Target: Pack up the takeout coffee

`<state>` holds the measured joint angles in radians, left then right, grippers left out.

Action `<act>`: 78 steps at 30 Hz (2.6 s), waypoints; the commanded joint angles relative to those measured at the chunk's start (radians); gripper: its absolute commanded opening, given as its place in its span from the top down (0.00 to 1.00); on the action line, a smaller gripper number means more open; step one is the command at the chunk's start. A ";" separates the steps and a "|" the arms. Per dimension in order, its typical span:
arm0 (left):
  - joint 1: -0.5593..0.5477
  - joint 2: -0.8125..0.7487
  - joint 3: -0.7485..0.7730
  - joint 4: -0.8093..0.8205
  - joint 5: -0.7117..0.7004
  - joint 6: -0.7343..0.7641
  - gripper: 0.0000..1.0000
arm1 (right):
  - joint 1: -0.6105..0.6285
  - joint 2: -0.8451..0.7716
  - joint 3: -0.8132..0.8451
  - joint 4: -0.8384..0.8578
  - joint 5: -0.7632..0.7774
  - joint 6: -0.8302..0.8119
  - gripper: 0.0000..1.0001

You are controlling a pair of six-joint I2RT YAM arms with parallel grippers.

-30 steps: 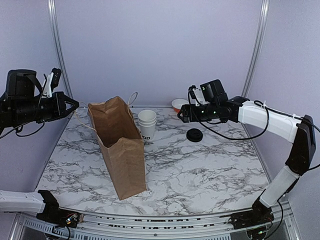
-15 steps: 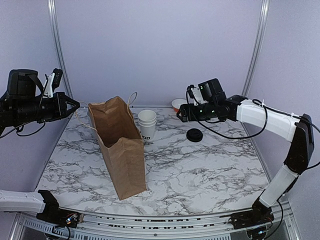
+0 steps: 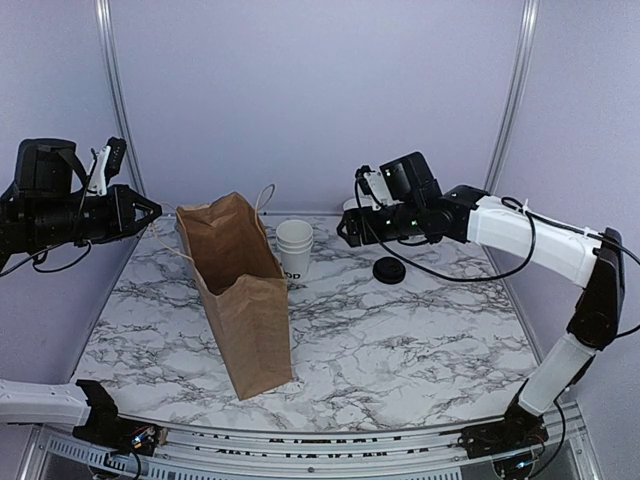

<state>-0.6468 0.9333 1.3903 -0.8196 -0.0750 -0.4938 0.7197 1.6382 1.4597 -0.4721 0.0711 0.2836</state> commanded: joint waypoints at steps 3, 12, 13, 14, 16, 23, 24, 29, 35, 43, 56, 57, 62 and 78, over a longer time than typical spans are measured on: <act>0.006 0.008 0.023 0.005 0.028 -0.002 0.87 | 0.075 -0.087 0.079 -0.002 0.005 0.003 0.17; 0.006 0.006 0.030 -0.003 0.012 -0.014 1.00 | 0.089 -0.057 0.094 0.004 0.001 0.000 0.19; 0.006 0.005 0.033 -0.010 0.001 -0.018 1.00 | 0.089 -0.055 0.094 0.005 0.003 -0.003 0.19; 0.005 0.003 0.039 -0.017 -0.008 -0.020 1.00 | 0.088 -0.052 0.097 0.006 0.006 -0.007 0.19; 0.006 0.002 0.050 -0.034 -0.037 -0.021 1.00 | 0.089 -0.043 0.098 0.007 0.007 -0.012 0.19; 0.006 0.023 0.151 -0.145 -0.181 0.011 1.00 | 0.089 -0.002 0.105 0.013 0.010 -0.028 0.19; 0.006 0.023 0.156 -0.157 -0.196 0.012 1.00 | 0.089 0.003 0.106 0.013 0.011 -0.030 0.19; 0.008 0.002 0.154 -0.211 -0.299 0.009 1.00 | 0.089 0.041 0.122 0.018 0.006 -0.039 0.19; 0.012 -0.027 0.140 -0.231 -0.360 0.028 1.00 | 0.089 0.089 0.148 0.020 -0.009 -0.041 0.19; 0.012 -0.043 0.138 -0.214 -0.344 0.028 1.00 | 0.089 0.114 0.157 0.028 -0.017 -0.038 0.19; 0.012 -0.201 0.111 -0.210 -0.456 -0.077 0.55 | 0.089 0.250 0.311 -0.013 -0.029 -0.056 0.19; 0.011 -0.201 0.117 -0.210 -0.456 -0.074 0.54 | 0.089 0.265 0.350 -0.019 -0.027 -0.057 0.19; 0.012 -0.202 0.154 -0.187 -0.421 -0.034 0.47 | 0.079 0.345 0.449 -0.056 -0.019 -0.040 0.24; 0.010 -0.086 0.167 0.020 0.061 0.102 0.01 | 0.003 0.539 0.640 -0.132 -0.088 0.009 0.51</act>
<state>-0.6411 0.8120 1.5696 -0.9154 -0.1818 -0.4187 0.7254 2.1403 2.0220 -0.5724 0.0090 0.2806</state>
